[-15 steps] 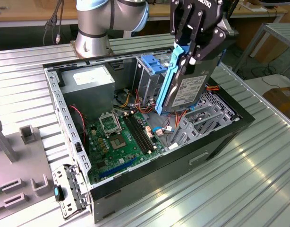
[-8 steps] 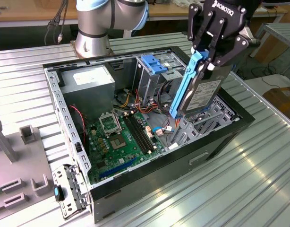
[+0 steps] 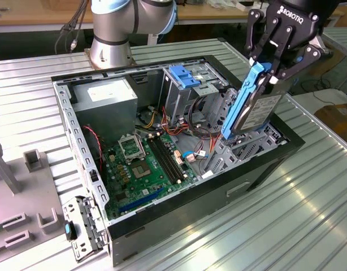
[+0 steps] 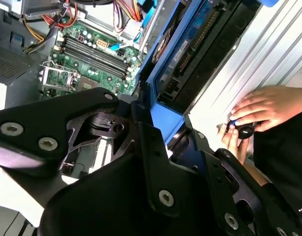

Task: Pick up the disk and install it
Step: 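Insert the disk into the insertion slot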

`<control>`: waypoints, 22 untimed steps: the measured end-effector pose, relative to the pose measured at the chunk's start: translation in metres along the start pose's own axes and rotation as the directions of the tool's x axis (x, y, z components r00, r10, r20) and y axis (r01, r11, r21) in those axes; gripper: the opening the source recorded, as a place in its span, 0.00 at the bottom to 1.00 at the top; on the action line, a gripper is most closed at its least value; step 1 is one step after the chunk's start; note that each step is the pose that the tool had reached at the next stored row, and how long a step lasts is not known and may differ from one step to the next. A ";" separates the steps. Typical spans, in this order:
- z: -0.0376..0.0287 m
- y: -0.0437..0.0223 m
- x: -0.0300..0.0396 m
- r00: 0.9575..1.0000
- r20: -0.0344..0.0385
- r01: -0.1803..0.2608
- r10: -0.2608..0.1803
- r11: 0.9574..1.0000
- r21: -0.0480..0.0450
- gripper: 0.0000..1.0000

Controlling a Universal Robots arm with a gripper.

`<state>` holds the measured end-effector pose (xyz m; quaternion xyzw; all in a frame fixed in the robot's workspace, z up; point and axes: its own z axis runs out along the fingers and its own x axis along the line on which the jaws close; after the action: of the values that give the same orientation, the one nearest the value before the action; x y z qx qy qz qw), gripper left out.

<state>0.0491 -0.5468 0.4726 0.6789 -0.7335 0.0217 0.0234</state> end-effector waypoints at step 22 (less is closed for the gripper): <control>0.0119 -0.0128 0.0006 0.999 0.000 0.047 -0.047 0.999 0.003 0.37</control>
<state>0.0617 -0.5491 0.4608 0.6961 -0.7172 0.0222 0.0228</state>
